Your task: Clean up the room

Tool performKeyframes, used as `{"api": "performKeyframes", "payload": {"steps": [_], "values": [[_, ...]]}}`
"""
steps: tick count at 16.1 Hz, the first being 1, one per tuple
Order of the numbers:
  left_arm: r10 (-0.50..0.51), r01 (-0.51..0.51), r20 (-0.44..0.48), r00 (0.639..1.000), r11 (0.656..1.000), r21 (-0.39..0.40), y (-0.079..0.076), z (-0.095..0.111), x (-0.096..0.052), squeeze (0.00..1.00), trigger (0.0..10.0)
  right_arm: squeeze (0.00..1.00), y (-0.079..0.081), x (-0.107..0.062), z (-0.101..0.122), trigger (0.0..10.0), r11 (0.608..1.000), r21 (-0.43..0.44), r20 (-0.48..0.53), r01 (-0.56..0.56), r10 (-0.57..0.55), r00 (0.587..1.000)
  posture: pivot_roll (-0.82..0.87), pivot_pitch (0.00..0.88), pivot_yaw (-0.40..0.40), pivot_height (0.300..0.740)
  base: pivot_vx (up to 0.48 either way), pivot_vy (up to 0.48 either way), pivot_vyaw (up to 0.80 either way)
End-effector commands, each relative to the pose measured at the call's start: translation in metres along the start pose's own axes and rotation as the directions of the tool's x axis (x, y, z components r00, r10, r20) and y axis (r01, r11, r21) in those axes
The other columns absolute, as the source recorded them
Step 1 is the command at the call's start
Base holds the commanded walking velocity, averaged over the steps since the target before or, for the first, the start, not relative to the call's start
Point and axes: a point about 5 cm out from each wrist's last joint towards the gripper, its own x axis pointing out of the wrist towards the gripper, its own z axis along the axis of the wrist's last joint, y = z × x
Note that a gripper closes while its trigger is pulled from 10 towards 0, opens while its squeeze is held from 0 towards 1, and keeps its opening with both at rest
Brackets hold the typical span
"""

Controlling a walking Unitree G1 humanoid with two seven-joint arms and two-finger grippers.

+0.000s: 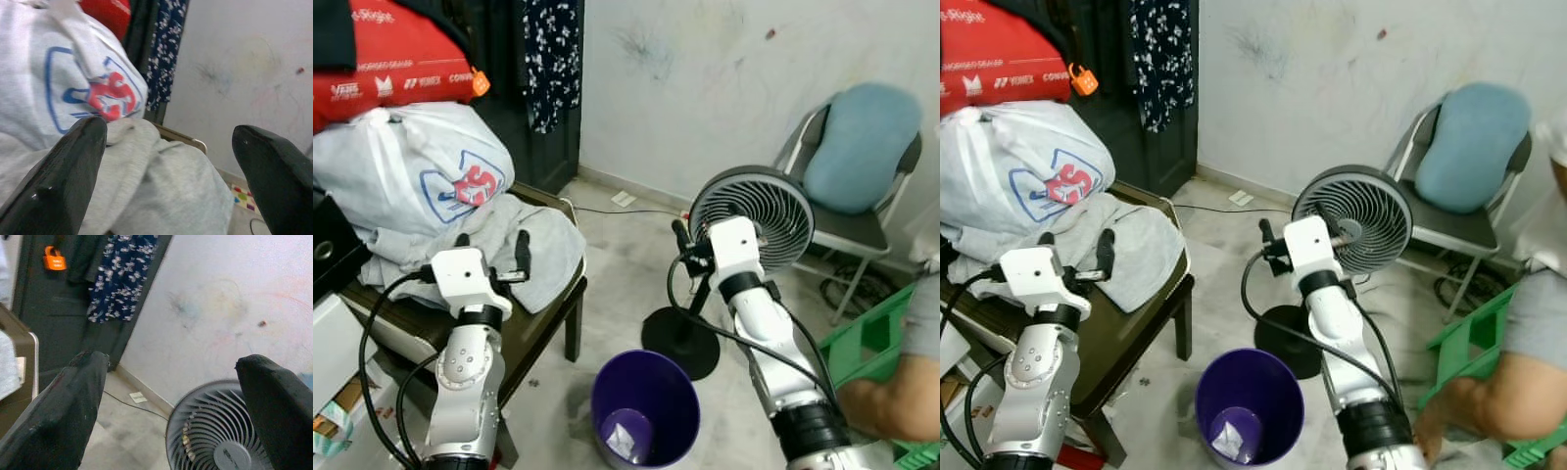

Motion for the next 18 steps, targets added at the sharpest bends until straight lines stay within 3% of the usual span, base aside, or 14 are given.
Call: {"api": "performKeyframes", "payload": {"steps": [1, 6, 8, 12, 15, 16, 18], "values": [[0.022, -0.022, 0.009, 1.000, 1.000, -0.009, -0.002, 0.000, -0.004, 0.00, 10.0, 0.00, -0.004, 0.004, 0.000, 10.0, 0.999, -0.020, -0.001, -0.028, 0.028, 1.000, -0.04, 0.000, -0.177, 0.740, 0.000, 0.000, 0.00], [-0.030, 0.030, -0.013, 0.999, 0.999, -0.013, -0.007, -0.003, -0.002, 0.00, 10.0, 0.00, -0.004, 0.003, -0.002, 10.0, 1.000, 0.000, -0.005, 0.027, -0.027, 1.000, -0.06, 0.000, -0.109, 0.740, 0.000, 0.000, 0.00], [-0.168, 0.168, -0.034, 0.985, 0.986, -0.009, -0.026, -0.004, 0.008, 0.00, 10.0, 0.00, -0.011, -0.013, -0.010, 10.0, 0.994, 0.010, -0.019, 0.108, -0.107, 0.994, -0.12, 0.000, -0.013, 0.740, 0.000, 0.000, 0.00], [-0.299, 0.299, -0.083, 0.950, 0.954, -0.014, -0.041, -0.009, 0.015, 0.00, 10.0, 0.00, -0.027, -0.035, -0.019, 10.0, 0.972, -0.003, -0.048, 0.236, -0.236, 0.971, -0.20, 0.008, 0.100, 0.740, 0.000, 0.000, 0.00], [-0.480, 0.482, -0.113, 0.870, 0.876, -0.012, -0.054, -0.006, 0.021, 0.00, 10.0, 0.00, -0.035, -0.046, -0.020, 10.0, 0.960, -0.020, -0.059, 0.279, -0.280, 0.958, -0.22, 0.014, 0.114, 0.740, 0.000, 0.000, 0.00], [-0.563, 0.569, -0.125, 0.817, 0.822, 0.011, -0.061, -0.003, 0.017, 0.00, 10.0, 0.00, -0.037, -0.047, -0.022, 10.0, 0.962, -0.030, -0.065, 0.271, -0.272, 0.960, -0.21, 0.020, 0.097, 0.740, 0.000, 0.000, 0.00], [-0.609, 0.617, -0.126, 0.783, 0.786, 0.030, -0.066, -0.002, 0.011, 0.00, 10.0, 0.00, -0.037, -0.047, -0.021, 10.0, 0.966, -0.037, -0.063, 0.255, -0.257, 0.964, -0.20, 0.026, 0.096, 0.740, 0.000, 0.000, 0.00]]}}
